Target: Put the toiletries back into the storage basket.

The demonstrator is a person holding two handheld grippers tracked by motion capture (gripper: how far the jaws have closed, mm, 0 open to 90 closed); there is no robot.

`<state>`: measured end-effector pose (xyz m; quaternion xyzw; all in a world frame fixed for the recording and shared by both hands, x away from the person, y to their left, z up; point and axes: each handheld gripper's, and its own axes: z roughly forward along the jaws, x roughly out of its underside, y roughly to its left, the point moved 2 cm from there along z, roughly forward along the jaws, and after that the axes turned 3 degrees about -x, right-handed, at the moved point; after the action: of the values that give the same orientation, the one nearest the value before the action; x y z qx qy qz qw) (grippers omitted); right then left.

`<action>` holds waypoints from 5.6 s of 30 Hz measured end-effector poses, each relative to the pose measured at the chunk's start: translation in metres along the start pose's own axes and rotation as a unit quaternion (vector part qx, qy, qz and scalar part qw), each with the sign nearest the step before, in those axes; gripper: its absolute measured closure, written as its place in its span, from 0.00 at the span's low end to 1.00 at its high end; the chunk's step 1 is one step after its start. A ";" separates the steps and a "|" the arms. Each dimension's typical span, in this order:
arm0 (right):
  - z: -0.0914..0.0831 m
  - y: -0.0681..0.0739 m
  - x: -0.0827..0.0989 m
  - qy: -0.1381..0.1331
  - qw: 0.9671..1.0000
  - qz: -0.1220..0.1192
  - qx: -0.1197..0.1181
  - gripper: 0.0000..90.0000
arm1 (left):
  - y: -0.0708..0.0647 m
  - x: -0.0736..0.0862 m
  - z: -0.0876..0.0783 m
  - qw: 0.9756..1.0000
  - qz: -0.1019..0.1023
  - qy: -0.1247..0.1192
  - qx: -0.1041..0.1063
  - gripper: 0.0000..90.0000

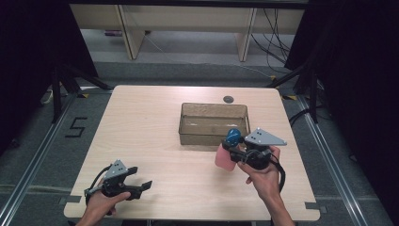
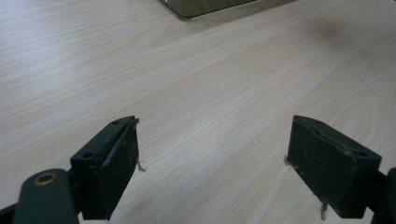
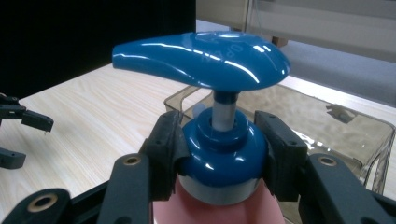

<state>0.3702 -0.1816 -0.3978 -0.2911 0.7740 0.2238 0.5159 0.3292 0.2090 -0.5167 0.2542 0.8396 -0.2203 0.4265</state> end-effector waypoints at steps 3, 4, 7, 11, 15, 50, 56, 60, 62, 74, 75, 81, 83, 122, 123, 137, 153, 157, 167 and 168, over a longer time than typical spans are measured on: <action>-0.001 0.000 -0.002 0.005 1.000 0.003 0.003 0.59 | 0.000 0.000 0.000 1.000 0.000 0.002 -0.001 0.18; 0.000 -0.001 -0.003 0.001 1.000 -0.003 0.003 0.59 | 0.000 0.000 0.000 1.000 0.000 0.002 -0.001 0.18; 0.000 0.000 -0.006 0.003 1.000 0.004 0.005 0.59 | 0.000 0.000 0.000 1.000 0.001 0.001 0.000 0.18; 0.000 -0.002 -0.010 0.003 1.000 -0.002 -0.001 0.59 | 0.000 0.000 0.001 1.000 -0.002 -0.006 0.001 0.18; -0.002 -0.004 -0.015 0.000 1.000 -0.006 0.002 0.59 | 0.000 0.000 0.000 1.000 0.001 0.001 0.001 0.18; 0.020 -0.054 -0.063 -0.001 0.999 0.015 0.046 0.59 | 0.001 0.000 0.001 1.000 0.000 0.001 0.001 0.18; 0.028 -0.067 -0.066 0.002 0.998 0.022 0.058 0.59 | 0.000 0.000 0.001 1.000 0.001 0.001 0.001 0.18; 0.035 -0.076 -0.066 0.001 0.998 0.025 0.063 0.59 | 0.001 0.000 0.001 1.000 0.001 0.001 0.001 0.18; 0.043 -0.082 -0.064 0.002 0.997 0.035 0.064 0.59 | 0.001 0.000 0.000 1.000 0.004 0.003 0.002 0.18; 0.063 -0.100 -0.054 0.016 0.995 0.052 0.084 0.59 | 0.001 0.000 0.000 1.000 0.004 0.004 0.002 0.18; 0.066 -0.103 -0.051 0.017 0.995 0.043 0.087 0.59 | 0.001 0.000 0.000 1.000 0.004 0.004 0.002 0.18; 0.073 -0.109 -0.045 0.021 0.995 0.048 0.088 0.59 | 0.001 0.000 0.000 1.000 0.004 0.004 0.002 0.18; 0.074 -0.109 -0.044 0.025 0.995 0.048 0.087 0.59 | 0.001 0.000 0.000 1.000 0.005 0.004 0.002 0.18; 0.087 -0.123 0.003 0.056 0.991 0.075 0.091 0.59 | 0.001 0.000 0.001 1.000 0.000 0.001 0.005 0.18; 0.087 -0.122 0.003 0.057 0.992 0.074 0.090 0.59 | 0.001 0.000 0.001 1.000 0.000 0.001 0.005 0.18; 0.086 -0.121 0.006 0.054 0.993 0.054 0.093 0.59 | 0.001 0.000 0.000 1.000 0.003 0.004 0.004 0.18; 0.070 -0.115 0.003 0.009 0.989 0.111 0.096 0.32 | 0.001 0.000 0.000 1.000 0.007 0.006 0.004 0.18; 0.064 -0.116 0.003 0.002 0.989 0.112 0.102 0.28 | 0.001 0.000 0.000 1.000 0.009 0.008 0.003 0.18; 0.051 -0.109 0.005 0.001 0.987 0.126 0.099 0.22 | 0.000 0.000 0.000 1.000 0.002 -0.001 0.005 0.18; 0.050 -0.109 0.005 0.001 0.988 0.119 0.096 0.21 | 0.000 0.000 0.000 1.000 0.002 -0.001 0.005 0.18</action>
<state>0.4764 -0.2304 -0.4254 -0.1461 0.8214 0.2085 0.5104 0.3294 0.2091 -0.5167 0.2576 0.8376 -0.2241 0.4266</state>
